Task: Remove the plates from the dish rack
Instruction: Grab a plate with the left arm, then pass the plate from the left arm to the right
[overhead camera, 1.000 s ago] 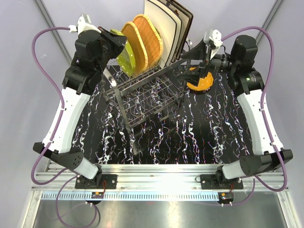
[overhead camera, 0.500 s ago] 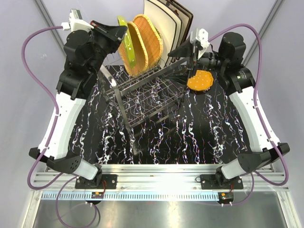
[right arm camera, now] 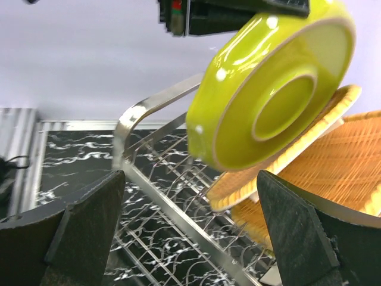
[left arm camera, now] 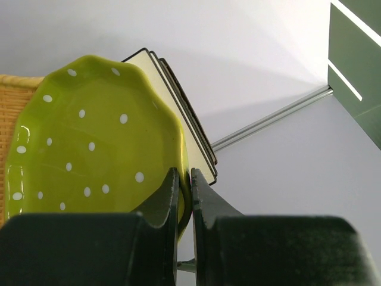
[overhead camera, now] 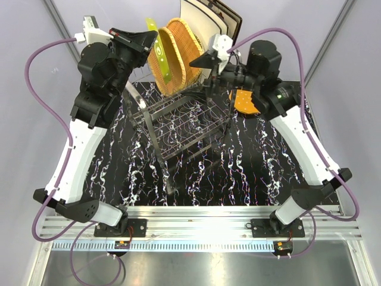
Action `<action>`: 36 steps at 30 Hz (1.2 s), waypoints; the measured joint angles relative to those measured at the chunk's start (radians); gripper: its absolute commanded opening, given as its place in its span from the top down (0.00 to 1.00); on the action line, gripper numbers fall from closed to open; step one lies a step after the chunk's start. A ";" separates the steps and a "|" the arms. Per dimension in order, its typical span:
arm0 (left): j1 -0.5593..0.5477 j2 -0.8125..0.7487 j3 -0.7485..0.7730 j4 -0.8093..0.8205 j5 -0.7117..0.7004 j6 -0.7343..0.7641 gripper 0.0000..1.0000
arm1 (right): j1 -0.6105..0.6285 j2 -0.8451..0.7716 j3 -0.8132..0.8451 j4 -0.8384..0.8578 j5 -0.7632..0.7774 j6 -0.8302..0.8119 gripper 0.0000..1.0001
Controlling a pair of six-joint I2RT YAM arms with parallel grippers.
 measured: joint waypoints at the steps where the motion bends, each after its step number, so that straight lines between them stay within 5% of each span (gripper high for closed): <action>1: 0.000 -0.003 -0.008 0.001 -0.001 -0.006 1.00 | 0.016 0.009 0.013 -0.005 0.027 -0.007 0.00; 11: 0.000 -0.066 -0.082 0.025 -0.027 -0.055 1.00 | 0.169 0.082 0.038 0.026 0.342 -0.099 0.00; 36: 0.000 -0.201 -0.229 0.104 -0.148 -0.147 1.00 | 0.427 0.294 -0.030 0.591 1.040 -0.341 0.04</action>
